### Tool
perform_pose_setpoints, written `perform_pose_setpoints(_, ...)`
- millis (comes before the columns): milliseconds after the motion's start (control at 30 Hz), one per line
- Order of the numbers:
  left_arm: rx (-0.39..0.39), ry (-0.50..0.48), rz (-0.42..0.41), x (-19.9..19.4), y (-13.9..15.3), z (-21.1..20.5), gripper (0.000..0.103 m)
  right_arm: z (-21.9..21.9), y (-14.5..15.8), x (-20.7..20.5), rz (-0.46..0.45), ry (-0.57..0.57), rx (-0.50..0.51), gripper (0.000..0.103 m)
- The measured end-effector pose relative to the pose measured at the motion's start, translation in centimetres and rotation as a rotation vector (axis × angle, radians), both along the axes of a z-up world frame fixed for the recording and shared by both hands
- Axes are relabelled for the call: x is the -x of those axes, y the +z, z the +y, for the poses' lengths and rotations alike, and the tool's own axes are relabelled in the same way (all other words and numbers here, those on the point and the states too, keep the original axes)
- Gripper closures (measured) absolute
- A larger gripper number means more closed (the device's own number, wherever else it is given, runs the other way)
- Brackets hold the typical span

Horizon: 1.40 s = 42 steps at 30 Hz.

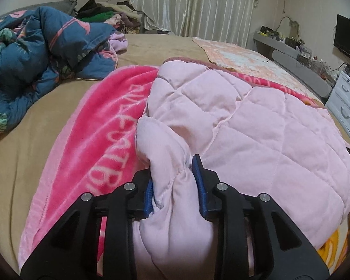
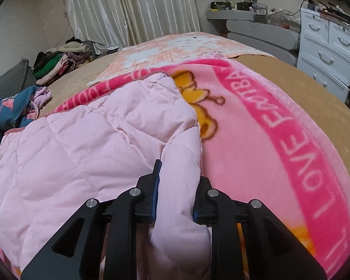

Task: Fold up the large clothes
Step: 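Lift the folded edge with both grippers, fold it over, open the right gripper, then open both grippers and pull them back from the folded jacket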

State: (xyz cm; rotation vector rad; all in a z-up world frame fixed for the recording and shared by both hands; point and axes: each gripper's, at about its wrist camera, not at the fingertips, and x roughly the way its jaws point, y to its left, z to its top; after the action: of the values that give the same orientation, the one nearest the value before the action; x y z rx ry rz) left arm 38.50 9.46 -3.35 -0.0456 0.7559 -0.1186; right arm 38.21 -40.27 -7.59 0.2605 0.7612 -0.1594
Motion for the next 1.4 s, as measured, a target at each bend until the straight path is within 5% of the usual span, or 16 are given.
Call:
perform_pose_setpoints(367,0.022,0.022,0.015,0.8,0.6,0.9,0.070,-0.5,0.3,1.7,0.038,-0.024,0.002,0.072)
perform_pose_setpoints(533,0.014,0.027,0.002,1.9,1.6,1.1,0.053,-1.0,0.8,2.9,0.056,-0.060,0.020,0.053)
perform_pose_setpoints(600,0.013,0.028,-0.009,2.4,2.2,1.1,0.044,-1.3,1.2,3.7,0.056,-0.086,0.036,0.036)
perform_pose_setpoints(933,0.013,0.018,-0.070,5.9,5.5,0.0,0.021,0.3,6.4,10.4,-0.108,-0.021,0.085,0.011)
perform_pose_setpoints(967,0.014,0.020,-0.074,6.1,5.7,-0.1,0.009,0.5,6.9,10.9,-0.121,-0.013,0.084,0.005)
perform_pose_setpoints(1400,0.041,-0.014,-0.129,11.6,9.3,-2.5,0.009,3.8,12.5,16.1,-0.252,0.082,0.041,0.004)
